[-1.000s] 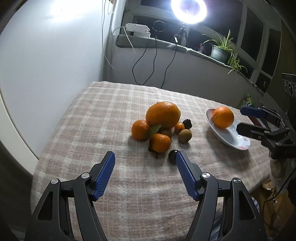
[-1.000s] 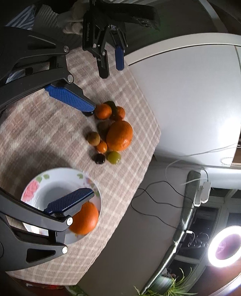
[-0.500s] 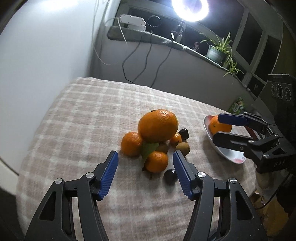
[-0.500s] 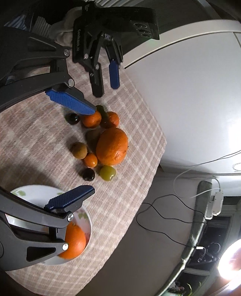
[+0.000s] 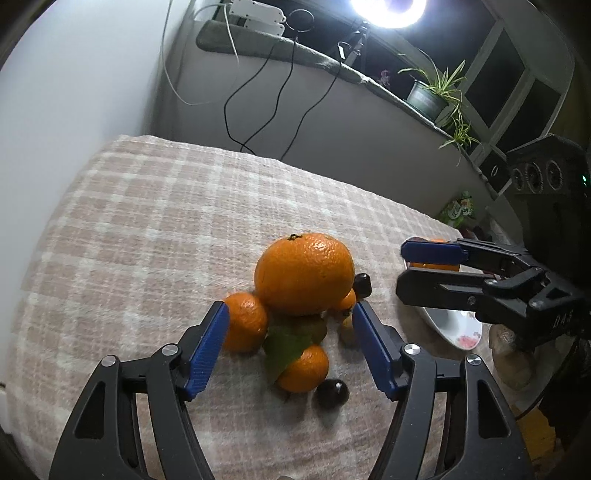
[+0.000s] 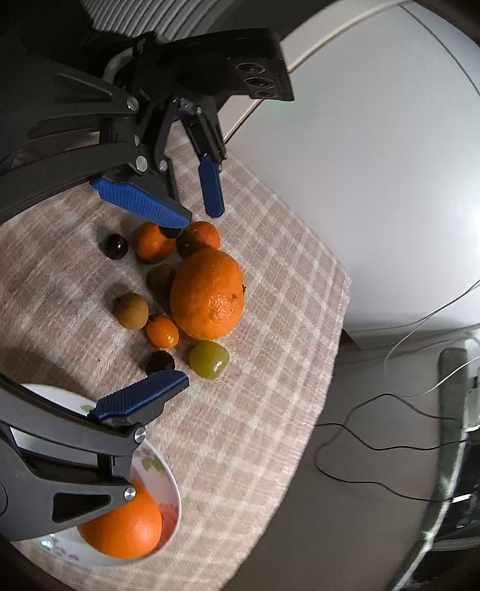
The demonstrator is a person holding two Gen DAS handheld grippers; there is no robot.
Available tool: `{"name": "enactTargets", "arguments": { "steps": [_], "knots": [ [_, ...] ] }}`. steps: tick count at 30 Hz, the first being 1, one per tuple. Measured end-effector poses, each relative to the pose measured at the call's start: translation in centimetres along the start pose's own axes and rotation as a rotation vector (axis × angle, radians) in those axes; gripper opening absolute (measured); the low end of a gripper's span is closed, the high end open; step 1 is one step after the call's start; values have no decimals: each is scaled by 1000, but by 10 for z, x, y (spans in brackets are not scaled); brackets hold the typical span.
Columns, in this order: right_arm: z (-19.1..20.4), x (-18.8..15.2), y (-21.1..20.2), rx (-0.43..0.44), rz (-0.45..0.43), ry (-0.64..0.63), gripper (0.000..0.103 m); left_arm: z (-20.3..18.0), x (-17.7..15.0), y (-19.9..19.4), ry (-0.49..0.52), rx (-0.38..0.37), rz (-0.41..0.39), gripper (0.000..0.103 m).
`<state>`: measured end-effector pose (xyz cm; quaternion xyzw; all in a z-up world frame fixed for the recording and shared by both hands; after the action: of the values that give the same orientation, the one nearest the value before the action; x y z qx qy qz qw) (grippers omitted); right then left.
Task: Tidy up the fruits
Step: 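Move the right gripper back to the fruit pile and grasp the tangerine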
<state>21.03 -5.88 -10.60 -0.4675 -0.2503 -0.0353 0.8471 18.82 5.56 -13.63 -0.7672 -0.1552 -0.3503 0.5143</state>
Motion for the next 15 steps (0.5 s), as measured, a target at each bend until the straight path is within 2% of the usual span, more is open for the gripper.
{"name": "enactTargets", "arguments": {
  "steps": [5, 15],
  "knots": [
    [-4, 9, 11, 55, 53, 77, 82, 3, 9, 7, -9, -23, 7, 69],
    [-12, 19, 35, 81, 123, 164, 82, 4, 14, 19, -4, -56, 38, 69]
  ]
}}
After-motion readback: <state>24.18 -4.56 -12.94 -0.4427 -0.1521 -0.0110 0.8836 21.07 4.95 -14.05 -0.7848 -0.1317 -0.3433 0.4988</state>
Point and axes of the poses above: each gripper's, at about its wrist camera, not at the fingertips, and y roughly the way its jaws point, z to its left, x to its top, the point moved 6 cm from there along y, roughly the way its jaws point, and after that the axes turned 15 degrees about y, right-handed, at the moved point
